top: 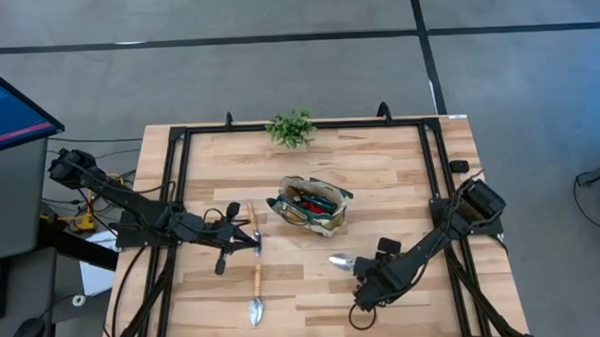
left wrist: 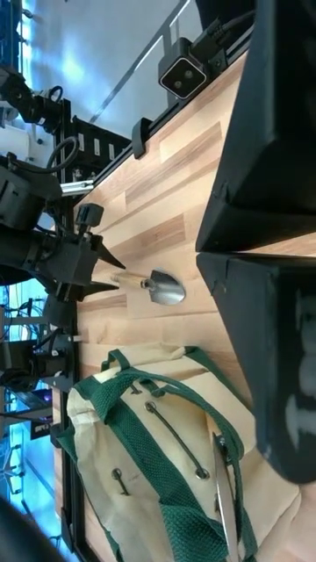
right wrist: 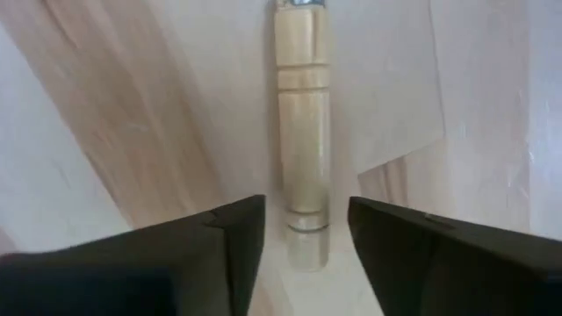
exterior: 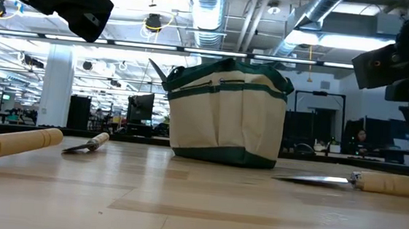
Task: Pick & Place Garden tools in Gardening bag
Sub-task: Put the right trowel into the gardening bag
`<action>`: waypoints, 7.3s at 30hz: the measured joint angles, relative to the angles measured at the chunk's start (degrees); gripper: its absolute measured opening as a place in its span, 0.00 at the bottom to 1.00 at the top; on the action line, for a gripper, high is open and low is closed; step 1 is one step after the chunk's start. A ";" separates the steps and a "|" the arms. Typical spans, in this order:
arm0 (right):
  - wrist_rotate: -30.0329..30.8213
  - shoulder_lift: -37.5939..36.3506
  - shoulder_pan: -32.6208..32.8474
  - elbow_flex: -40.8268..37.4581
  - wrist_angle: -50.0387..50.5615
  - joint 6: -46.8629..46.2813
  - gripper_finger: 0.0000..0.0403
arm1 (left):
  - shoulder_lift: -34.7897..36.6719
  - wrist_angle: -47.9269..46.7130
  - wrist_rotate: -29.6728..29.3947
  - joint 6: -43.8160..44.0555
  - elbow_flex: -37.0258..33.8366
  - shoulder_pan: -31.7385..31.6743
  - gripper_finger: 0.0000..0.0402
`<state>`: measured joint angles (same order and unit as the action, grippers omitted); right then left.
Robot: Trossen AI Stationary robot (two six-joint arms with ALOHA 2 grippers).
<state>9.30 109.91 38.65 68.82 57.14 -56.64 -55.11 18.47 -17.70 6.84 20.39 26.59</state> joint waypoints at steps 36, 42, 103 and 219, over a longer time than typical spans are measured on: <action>-1.66 -1.11 -9.46 -3.28 -17.29 12.09 0.37 | -0.02 -0.01 0.01 0.05 -0.01 0.00 0.01; -1.98 -1.05 -9.45 -3.28 -17.40 12.09 0.26 | -0.02 -0.03 0.01 0.07 -0.01 0.02 0.01; 80.74 -3.70 -4.32 -3.45 -20.35 -13.97 0.14 | -0.02 -0.01 0.01 -0.12 -0.01 0.01 0.01; 47.05 -12.23 -4.43 -3.41 -41.33 15.73 0.44 | -0.02 -0.01 0.03 -0.12 -0.01 0.02 0.01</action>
<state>56.35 97.67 34.22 65.41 15.81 -40.91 -55.13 18.46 -17.67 6.72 20.38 26.61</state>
